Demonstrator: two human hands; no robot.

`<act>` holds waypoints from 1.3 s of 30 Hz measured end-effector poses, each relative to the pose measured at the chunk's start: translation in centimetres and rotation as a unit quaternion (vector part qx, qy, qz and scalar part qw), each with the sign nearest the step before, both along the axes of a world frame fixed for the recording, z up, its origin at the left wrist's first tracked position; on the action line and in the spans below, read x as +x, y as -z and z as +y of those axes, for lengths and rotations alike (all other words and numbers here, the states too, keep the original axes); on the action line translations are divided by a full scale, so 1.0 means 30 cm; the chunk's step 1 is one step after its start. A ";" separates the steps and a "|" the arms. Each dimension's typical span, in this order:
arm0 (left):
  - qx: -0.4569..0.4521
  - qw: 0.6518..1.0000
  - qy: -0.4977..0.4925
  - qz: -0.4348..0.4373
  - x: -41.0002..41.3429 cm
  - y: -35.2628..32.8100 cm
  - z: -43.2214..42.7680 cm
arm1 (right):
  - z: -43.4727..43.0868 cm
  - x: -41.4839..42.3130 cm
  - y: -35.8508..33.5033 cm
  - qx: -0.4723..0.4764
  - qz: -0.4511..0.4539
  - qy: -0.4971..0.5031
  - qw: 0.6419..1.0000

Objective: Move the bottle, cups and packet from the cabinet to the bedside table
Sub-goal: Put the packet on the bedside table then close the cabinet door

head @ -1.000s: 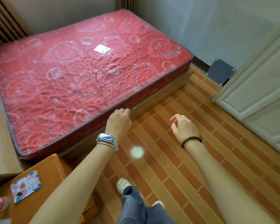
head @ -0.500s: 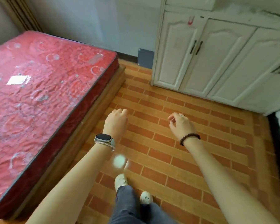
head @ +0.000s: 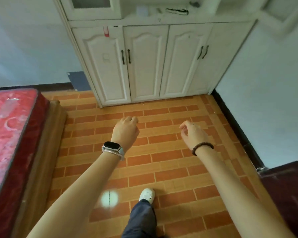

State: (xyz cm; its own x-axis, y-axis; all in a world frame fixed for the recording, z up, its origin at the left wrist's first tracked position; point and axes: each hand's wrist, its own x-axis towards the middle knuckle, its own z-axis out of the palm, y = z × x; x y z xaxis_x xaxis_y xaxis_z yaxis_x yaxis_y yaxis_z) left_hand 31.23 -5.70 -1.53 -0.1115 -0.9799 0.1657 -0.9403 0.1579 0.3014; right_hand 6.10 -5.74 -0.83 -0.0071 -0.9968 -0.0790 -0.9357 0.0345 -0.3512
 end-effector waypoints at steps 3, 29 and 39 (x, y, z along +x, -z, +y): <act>0.001 0.999 0.033 0.001 -0.054 -0.016 -0.143 | -0.100 -0.042 -0.015 0.007 -0.003 0.036 0.999; -0.003 0.973 0.227 -0.040 -0.754 -0.060 -0.877 | -0.537 -0.689 -0.103 -0.028 -0.019 0.186 0.982; -0.037 0.980 0.197 -0.001 -1.121 -0.077 -1.071 | -0.763 -1.066 -0.147 -0.028 -0.006 0.159 0.987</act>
State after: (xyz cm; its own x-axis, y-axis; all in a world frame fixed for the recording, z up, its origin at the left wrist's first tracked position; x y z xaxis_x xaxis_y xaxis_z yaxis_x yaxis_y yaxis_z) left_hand -2.40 -37.82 0.78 -0.4798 -0.8456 0.2339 -0.8023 0.5308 0.2732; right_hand -25.89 -28.62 3.58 -0.3200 -0.9471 -0.0253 -0.8767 0.3061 -0.3711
